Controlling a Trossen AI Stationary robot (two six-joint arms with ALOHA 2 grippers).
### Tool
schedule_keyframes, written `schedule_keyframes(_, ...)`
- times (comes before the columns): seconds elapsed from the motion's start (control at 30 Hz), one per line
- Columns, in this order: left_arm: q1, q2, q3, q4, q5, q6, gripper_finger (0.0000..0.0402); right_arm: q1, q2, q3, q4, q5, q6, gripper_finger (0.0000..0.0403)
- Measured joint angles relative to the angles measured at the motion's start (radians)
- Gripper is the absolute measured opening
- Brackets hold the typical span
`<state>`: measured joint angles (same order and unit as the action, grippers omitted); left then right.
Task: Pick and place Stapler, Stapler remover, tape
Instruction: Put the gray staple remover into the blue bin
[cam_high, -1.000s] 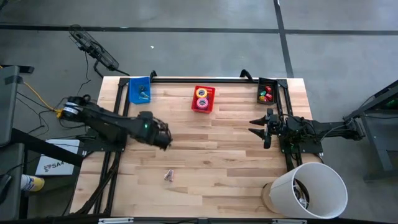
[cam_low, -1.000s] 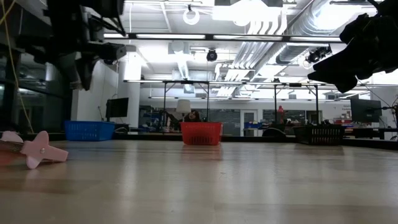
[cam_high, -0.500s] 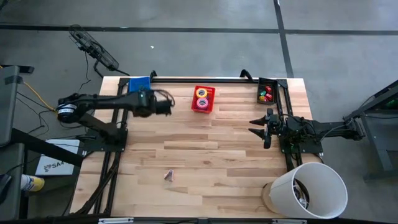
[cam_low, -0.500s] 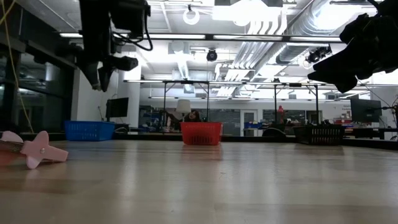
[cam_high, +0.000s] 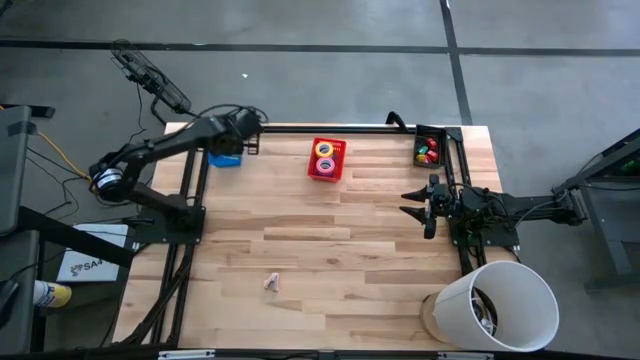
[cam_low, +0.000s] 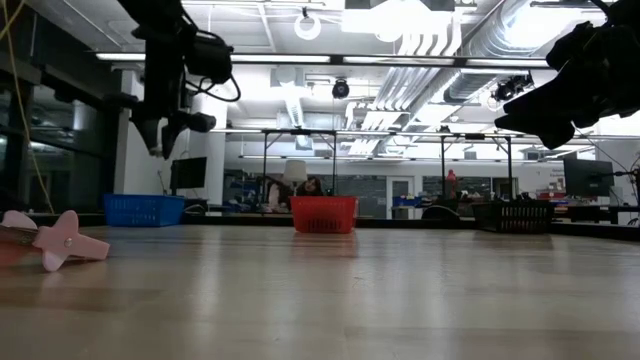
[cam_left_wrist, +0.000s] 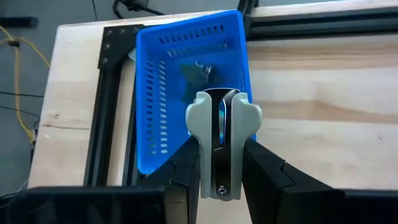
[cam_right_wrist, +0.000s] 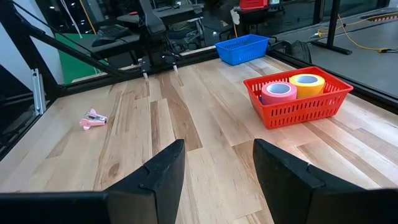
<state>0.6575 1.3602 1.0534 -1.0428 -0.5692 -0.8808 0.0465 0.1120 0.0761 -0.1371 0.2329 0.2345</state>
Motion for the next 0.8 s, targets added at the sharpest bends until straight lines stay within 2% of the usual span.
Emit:
schedule_keyframes(0.3,0.176,0.04,0.0,0.096,0.074,0.13,0.0082,0.0,0.0,0.0,0.0,0.0,0.0,0.0181)
schedule_keyframes(0.8,0.316,0.239,-0.001,0.212,0.183,0.208,0.0092,0.0,0.0,0.0,0.0,0.0,0.0,0.0181)
